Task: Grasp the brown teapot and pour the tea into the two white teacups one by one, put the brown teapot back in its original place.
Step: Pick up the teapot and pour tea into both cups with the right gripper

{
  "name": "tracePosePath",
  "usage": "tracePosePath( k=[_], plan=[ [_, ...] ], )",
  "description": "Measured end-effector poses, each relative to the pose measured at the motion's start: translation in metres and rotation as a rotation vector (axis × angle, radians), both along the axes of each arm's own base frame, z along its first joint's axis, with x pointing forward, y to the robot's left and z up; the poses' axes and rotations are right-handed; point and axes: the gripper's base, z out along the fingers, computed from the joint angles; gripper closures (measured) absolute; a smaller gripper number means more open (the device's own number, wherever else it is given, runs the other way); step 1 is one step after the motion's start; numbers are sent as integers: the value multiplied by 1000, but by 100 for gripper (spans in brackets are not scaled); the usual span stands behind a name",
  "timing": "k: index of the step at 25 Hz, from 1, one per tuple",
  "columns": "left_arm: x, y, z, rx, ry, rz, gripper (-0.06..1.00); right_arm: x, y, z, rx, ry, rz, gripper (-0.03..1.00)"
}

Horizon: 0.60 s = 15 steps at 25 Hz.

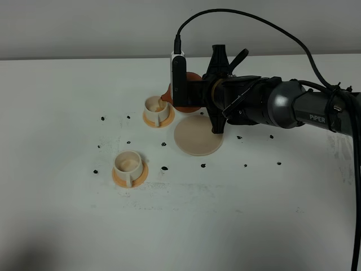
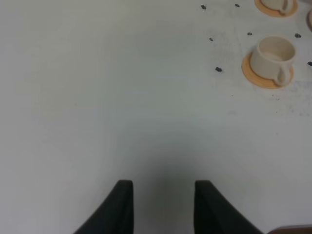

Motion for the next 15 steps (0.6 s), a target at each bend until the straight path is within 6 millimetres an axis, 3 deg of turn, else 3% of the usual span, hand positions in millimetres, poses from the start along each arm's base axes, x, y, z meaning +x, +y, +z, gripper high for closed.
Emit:
tracePosePath(
  k=[15],
  plan=[
    [0,0,0,1,0,0,66,1,-1,1,-38,-20,22,88]
  ],
)
